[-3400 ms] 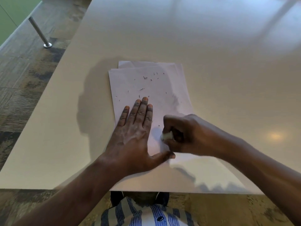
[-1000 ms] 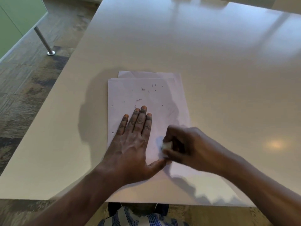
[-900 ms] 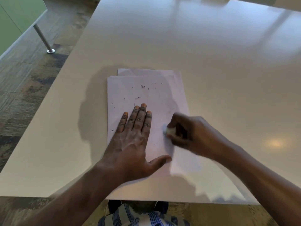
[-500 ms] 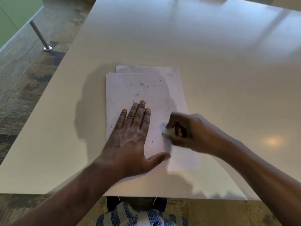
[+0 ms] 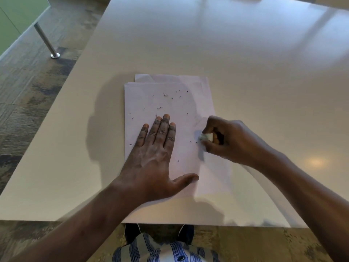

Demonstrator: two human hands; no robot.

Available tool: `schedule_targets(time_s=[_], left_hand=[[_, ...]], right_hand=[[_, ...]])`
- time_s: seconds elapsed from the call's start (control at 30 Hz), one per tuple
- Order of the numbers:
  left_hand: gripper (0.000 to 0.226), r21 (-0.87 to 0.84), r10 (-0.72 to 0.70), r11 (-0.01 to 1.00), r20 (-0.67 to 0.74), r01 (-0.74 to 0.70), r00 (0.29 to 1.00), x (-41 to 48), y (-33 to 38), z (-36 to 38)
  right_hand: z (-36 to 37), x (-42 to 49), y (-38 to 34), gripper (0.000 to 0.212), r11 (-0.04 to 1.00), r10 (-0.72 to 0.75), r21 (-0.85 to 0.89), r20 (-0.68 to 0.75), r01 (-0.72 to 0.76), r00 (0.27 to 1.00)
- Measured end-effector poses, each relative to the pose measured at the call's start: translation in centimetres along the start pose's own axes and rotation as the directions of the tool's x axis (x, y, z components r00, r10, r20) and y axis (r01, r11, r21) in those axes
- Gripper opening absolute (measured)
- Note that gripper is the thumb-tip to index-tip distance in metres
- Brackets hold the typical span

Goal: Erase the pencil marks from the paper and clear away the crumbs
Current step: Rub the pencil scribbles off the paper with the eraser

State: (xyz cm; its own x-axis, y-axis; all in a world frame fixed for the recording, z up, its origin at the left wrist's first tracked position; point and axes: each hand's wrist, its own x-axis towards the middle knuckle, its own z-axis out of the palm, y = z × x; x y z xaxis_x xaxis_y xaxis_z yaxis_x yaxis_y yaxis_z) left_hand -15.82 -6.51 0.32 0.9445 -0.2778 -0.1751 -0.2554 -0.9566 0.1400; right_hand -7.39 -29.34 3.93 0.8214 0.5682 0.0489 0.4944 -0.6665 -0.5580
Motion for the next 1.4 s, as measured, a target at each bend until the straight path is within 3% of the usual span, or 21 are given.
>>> schedule_targets(time_s=[0.2,0.3,0.4,0.47,0.57,0.63,0.83,1.03,1.27,1.4], left_hand=[[0.121,-0.012,0.010,1.000,-0.018,-0.010,1.000,0.0,-0.1,0.3],[0.121,-0.006,0.014,1.000,-0.010,-0.014,1.000,-0.1,-0.1,0.2],[0.121,-0.008,0.016,1.000,-0.012,-0.016,1.000,-0.1,-0.1,0.1],[0.120,-0.018,0.018,1.000,-0.014,-0.018,1.000,-0.1,-0.1,0.3],[0.119,-0.055,0.017,0.998,-0.065,-0.021,0.998,-0.1,-0.1,0.5],[0.119,-0.073,0.019,0.997,-0.088,-0.026,0.996,-0.1,-0.2,0.8],[0.120,-0.091,0.022,0.995,-0.128,-0.033,0.992,-0.2,-0.2,1.0],[0.119,-0.115,0.030,0.992,-0.191,-0.053,0.981,-0.1,-0.4,1.7],[0.119,-0.096,0.039,0.994,-0.217,-0.061,0.975,0.0,-0.3,2.0],[0.119,-0.111,0.033,0.992,-0.213,-0.058,0.976,-0.1,-0.3,1.9]], right_hand=[[1.6,-2.4,-2.4,0.022,0.989,-0.128,0.105,0.209,0.108,0.969],[1.2,-0.7,-0.5,0.025,0.999,-0.031,0.024,0.053,0.030,0.998],[0.4,1.2,1.3,0.021,0.985,0.140,-0.082,-0.142,-0.153,0.980],[0.9,0.9,0.4,0.020,0.986,0.121,-0.101,-0.134,-0.136,0.983],[2.7,-1.5,-2.9,0.018,0.999,-0.046,-0.005,0.003,0.046,0.999],[3.1,-1.9,-3.4,0.019,0.998,-0.069,-0.002,0.004,0.069,0.998],[1.6,2.3,0.0,0.019,0.961,0.162,-0.177,-0.259,-0.212,0.952],[3.2,-0.3,-2.6,0.019,0.991,0.025,-0.125,-0.099,-0.038,0.995],[1.9,4.0,0.0,0.016,0.942,0.200,-0.207,-0.284,-0.264,0.938],[2.7,1.8,-2.2,0.016,0.970,0.077,-0.226,-0.080,-0.093,0.994]])
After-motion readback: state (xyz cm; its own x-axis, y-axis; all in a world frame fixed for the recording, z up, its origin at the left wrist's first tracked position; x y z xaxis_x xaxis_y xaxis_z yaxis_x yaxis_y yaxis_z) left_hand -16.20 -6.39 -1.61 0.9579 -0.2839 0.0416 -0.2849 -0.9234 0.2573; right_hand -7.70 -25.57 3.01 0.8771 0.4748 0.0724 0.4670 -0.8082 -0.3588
